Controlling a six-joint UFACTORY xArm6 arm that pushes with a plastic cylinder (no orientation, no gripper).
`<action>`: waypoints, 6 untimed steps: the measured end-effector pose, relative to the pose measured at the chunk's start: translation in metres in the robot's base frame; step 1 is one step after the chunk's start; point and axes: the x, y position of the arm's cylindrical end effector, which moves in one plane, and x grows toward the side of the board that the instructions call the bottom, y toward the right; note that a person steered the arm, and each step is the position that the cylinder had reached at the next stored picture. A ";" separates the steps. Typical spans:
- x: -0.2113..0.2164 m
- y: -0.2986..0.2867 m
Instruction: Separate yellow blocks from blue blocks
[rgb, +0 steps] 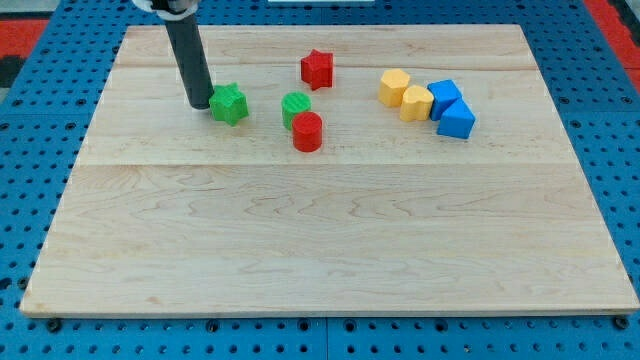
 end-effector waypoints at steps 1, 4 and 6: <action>0.021 0.001; 0.082 0.066; 0.148 0.152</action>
